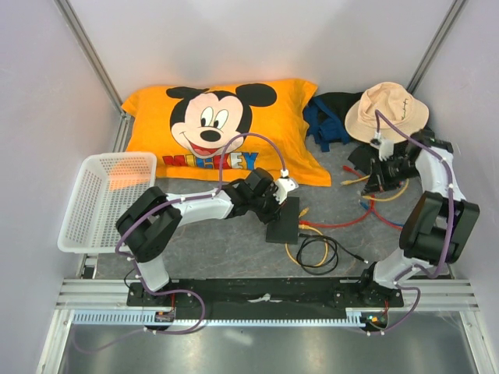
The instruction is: Pull the plug from the switch port
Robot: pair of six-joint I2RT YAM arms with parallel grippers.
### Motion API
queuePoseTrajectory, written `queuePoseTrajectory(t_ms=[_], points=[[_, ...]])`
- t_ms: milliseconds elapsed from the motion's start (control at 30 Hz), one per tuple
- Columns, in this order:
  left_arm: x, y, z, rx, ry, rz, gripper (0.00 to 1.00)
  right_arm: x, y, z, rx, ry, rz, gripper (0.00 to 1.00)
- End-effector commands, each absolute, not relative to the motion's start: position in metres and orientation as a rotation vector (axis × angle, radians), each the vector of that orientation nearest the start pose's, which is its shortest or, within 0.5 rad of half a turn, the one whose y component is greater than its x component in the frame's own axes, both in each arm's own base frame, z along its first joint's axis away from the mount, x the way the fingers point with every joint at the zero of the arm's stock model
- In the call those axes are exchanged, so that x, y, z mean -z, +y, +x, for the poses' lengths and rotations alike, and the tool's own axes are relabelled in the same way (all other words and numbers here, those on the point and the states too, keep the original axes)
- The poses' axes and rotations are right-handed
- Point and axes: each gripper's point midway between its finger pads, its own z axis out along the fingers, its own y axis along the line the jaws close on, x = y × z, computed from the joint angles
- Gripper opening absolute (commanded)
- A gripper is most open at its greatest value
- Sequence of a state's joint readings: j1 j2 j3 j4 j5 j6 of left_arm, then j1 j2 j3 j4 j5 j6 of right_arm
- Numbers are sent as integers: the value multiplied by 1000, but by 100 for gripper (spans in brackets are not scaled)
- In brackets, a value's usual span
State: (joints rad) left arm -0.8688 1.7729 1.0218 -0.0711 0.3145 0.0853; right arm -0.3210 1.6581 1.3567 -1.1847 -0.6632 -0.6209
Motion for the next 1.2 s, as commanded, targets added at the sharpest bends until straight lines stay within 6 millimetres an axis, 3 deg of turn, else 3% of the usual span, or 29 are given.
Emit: queuePoseTrajectory(t_ms=[0,167,300,533,567,600,767,800,833,867,900,1067,1167], points=[[19,-316,193,613,2335,1437,2,-125,-39,289,-504,2580,-375,0],[20,-318,190,614,2331,1451,2,-102,-58,276,-435,2610,-363,0],[20,-319,188,612,2325,1459,2,-81,-98,270,-307,2675,-278,0],[21,-320,185,611,2318,1478,2,-52,-125,262,-372,2742,-250,0],[21,-320,185,613,2321,1478,2,-49,-123,262,-404,2743,-261,4],[21,-320,185,610,2321,1479,2,-43,-121,262,-447,2750,-276,20],[22,-320,185,609,2325,1483,2,-35,-112,271,-595,2750,-208,59],[23,-320,185,606,2327,1481,2,-36,-112,273,-601,2747,-204,73],[22,-320,185,605,2325,1482,2,-36,-111,272,-611,2749,-195,81],[22,-320,185,607,2325,1483,2,-37,-112,272,-608,2750,-194,82],[22,-320,185,604,2325,1484,2,-40,-111,273,-608,2745,-194,98],[22,-320,186,603,2327,1480,2,-84,-97,293,-608,2612,-246,98],[23,-319,187,597,2329,1482,2,-113,-60,303,-716,2535,-335,98]])
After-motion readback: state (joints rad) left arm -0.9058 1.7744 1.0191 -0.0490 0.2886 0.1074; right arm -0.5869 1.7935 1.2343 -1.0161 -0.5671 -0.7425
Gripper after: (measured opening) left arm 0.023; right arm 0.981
